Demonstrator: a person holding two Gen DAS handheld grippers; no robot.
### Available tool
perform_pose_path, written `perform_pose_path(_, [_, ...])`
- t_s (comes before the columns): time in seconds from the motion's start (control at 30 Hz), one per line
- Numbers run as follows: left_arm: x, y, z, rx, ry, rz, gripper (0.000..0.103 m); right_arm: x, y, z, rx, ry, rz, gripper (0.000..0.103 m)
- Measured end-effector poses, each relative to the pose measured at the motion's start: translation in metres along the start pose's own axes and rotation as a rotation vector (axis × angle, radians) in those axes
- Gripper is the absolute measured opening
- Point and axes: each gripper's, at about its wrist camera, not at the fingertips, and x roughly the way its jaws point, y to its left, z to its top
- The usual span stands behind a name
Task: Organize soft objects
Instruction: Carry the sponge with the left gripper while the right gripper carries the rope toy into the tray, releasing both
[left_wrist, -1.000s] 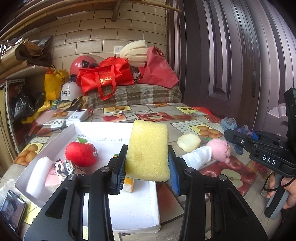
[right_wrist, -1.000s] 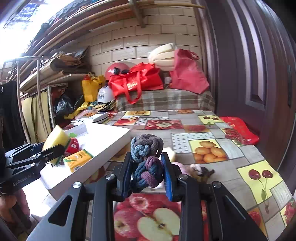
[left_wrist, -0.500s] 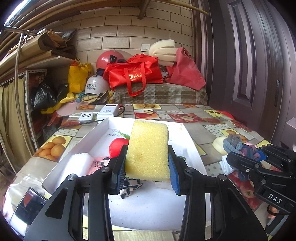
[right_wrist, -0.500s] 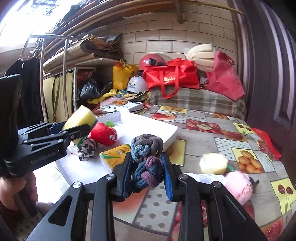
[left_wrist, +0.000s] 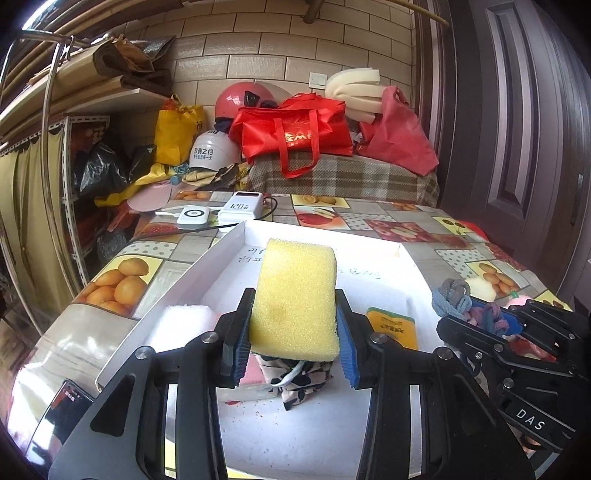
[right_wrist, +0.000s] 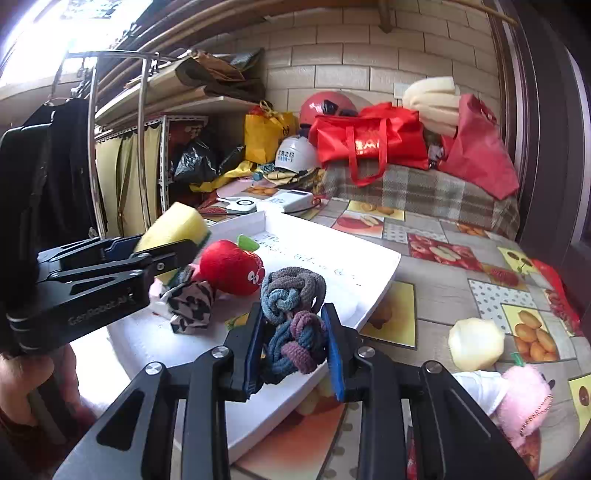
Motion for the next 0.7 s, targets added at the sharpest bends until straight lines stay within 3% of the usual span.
perform_pose_path(0.33, [0.02, 0.027, 0.008, -0.091, 0.03, 0.055, 0.039, 0.039, -0.01, 0.017, 0.041, 0.02, -0.051, 0.03])
perform_pose_path(0.6, [0.023, 0.006, 0.007, 0.021, 0.016, 0.178, 0.044, 0.049, -0.005, 0.024, 0.011, 0.02, -0.056, 0.034])
perform_pose_path(0.63, [0.021, 0.006, 0.007, 0.019, 0.009, 0.193, 0.052, 0.047, -0.003, 0.023, 0.001, 0.014, -0.061, 0.043])
perform_pose_path(0.67, [0.02, 0.008, 0.007, 0.012, 0.001, 0.194, 0.076, 0.047, -0.002, 0.024, -0.007, 0.01, -0.065, 0.059])
perform_pose_path(0.7, [0.019, 0.01, 0.007, -0.001, -0.006, 0.205, 0.087, 0.046, -0.001, 0.024, -0.014, 0.008, -0.07, 0.07])
